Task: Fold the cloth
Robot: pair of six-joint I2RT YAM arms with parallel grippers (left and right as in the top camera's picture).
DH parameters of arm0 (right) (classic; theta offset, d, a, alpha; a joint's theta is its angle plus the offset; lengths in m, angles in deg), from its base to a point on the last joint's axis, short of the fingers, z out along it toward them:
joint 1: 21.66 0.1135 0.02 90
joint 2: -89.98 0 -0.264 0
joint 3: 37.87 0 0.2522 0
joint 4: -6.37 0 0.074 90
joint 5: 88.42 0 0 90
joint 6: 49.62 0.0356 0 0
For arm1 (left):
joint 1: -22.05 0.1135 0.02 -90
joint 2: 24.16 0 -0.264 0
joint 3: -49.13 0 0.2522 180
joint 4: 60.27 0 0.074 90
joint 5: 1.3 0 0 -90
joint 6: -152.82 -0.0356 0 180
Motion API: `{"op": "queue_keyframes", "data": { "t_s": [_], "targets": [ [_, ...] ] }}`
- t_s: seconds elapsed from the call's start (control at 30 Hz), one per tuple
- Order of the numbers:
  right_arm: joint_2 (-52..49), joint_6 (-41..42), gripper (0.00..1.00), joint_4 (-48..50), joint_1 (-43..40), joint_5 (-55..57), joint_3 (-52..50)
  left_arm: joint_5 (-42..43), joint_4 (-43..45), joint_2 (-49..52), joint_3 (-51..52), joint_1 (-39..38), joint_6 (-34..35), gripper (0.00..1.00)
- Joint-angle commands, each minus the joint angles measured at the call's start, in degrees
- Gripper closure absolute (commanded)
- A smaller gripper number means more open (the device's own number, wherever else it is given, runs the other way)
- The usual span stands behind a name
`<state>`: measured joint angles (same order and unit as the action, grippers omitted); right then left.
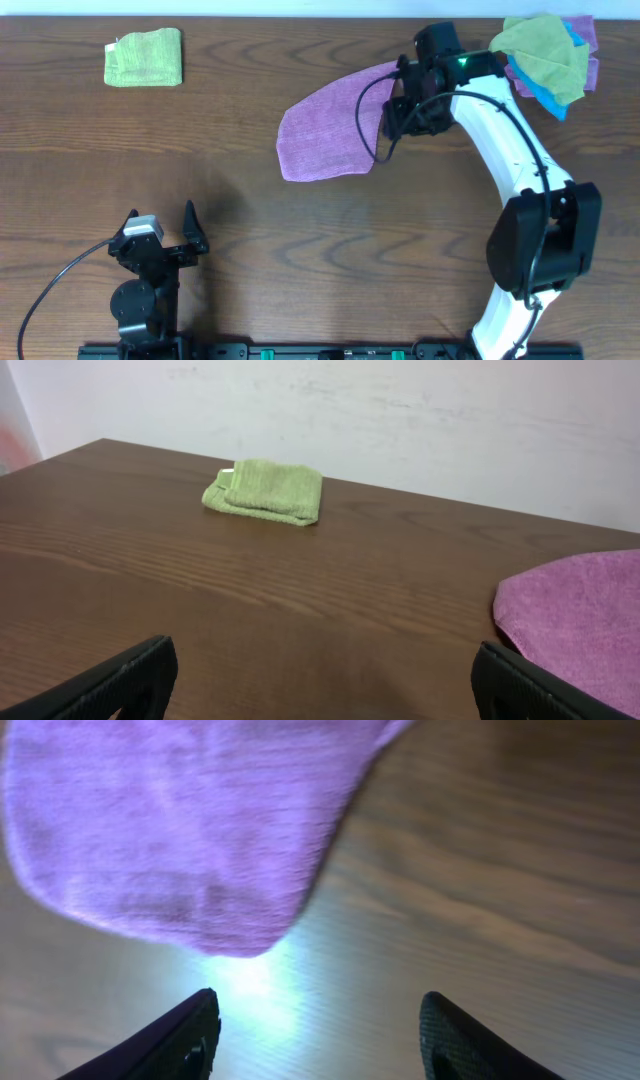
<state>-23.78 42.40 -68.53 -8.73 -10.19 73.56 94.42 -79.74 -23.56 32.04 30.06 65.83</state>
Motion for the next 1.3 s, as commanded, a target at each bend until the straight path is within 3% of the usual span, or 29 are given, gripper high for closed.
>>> {"op": "queue_keyframes", "data": {
  "t_s": [0.0,0.63,1.27],
  "targets": [
    [0.72,-0.44,0.37,0.94,1.18,-6.23,-2.95,-0.35,-0.92,-0.33,1.79,-0.33,0.20,0.05],
    [0.61,-1.25,0.40,9.84,3.65,-9.66,-16.15,-0.35,-0.92,-0.33,1.79,-0.33,0.20,0.05],
    [-3.41,-1.25,0.50,16.87,3.61,-9.46,-17.88,-0.35,-0.92,-0.33,1.79,-0.33,0.20,0.05]
  ]
}}
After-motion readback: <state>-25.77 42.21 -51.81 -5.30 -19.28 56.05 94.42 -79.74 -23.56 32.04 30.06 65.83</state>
